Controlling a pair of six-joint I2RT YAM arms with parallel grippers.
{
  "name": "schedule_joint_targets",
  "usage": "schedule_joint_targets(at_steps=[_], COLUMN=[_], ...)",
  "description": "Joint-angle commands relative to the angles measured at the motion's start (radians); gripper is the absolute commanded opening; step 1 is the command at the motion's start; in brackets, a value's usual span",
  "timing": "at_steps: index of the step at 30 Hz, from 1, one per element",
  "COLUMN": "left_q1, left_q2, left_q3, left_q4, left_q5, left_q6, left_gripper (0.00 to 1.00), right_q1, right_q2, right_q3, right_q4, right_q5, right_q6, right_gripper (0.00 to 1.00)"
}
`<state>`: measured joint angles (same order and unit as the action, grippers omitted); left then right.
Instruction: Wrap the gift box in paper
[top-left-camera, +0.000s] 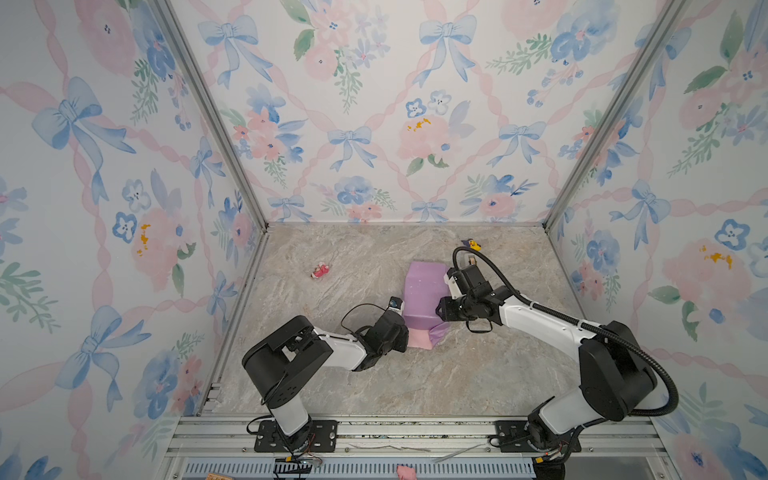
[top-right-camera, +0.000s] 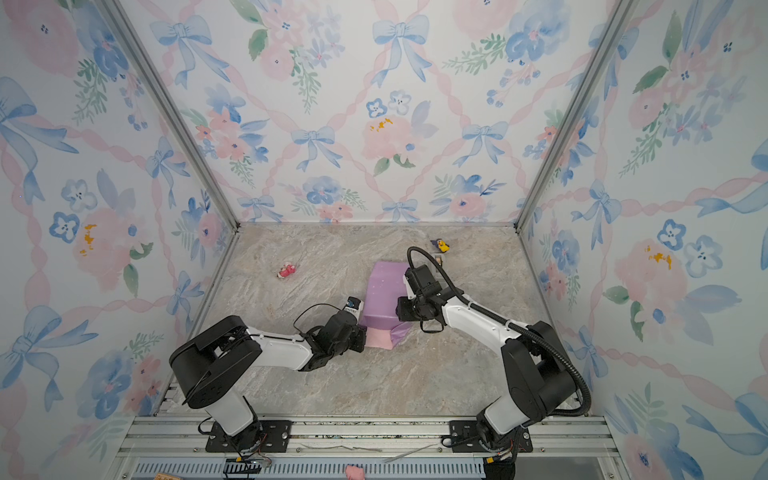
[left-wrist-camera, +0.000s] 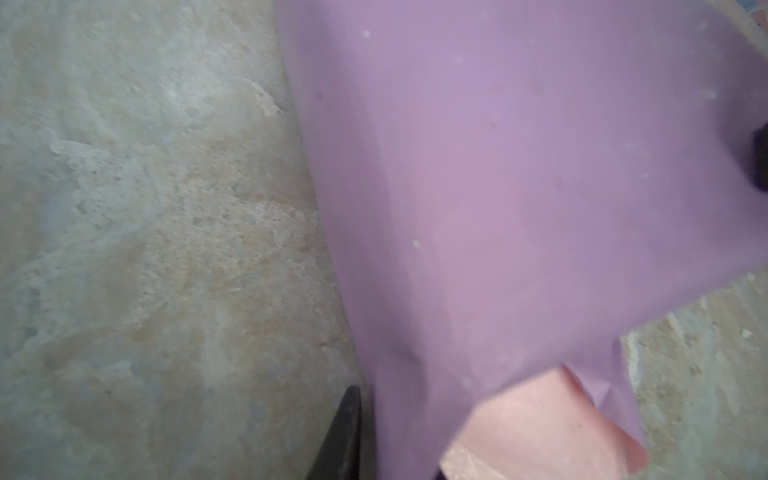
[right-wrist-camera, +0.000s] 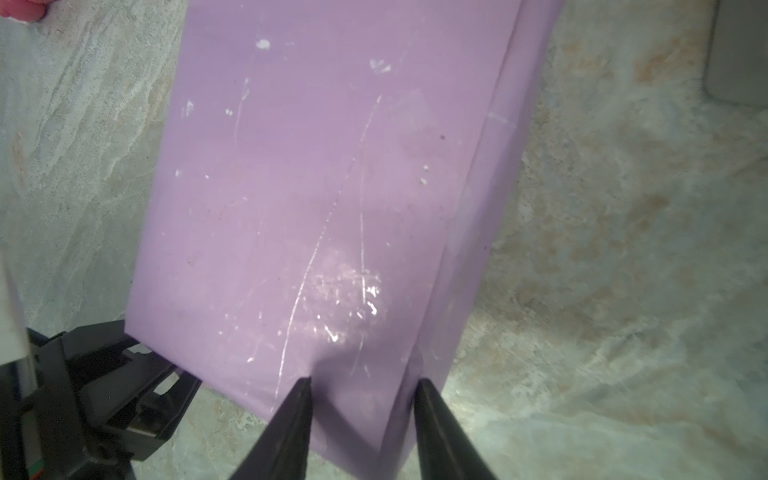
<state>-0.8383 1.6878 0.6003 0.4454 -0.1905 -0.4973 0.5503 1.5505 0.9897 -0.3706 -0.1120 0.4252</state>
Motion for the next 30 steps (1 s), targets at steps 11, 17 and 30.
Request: schedule_joint_targets(at_steps=[11, 17, 30], left_q1=[-0.006, -0.007, -0.019], left_q2=[0.018, -0.027, -0.097], left_q3=[0.041, 0.02, -0.085], left_q4=[-0.024, -0.035, -0.054], left_q5=[-0.005, -0.013, 0.009], left_q6=[0.012, 0.0, -0.11], left_gripper=[0.0, 0.06, 0.0], right_q1=[-0.009, -0.009, -0.005], right_q2=[-0.009, -0.005, -0.006], right_q3=[-0.029, -0.023, -0.023], right_q4=[-0.019, -0.016, -0.014], right_q5=[-0.004, -0.006, -0.01], right_q6=[-0.011, -0.011, -0.008], right_gripper=[0.42, 0.42, 0.42])
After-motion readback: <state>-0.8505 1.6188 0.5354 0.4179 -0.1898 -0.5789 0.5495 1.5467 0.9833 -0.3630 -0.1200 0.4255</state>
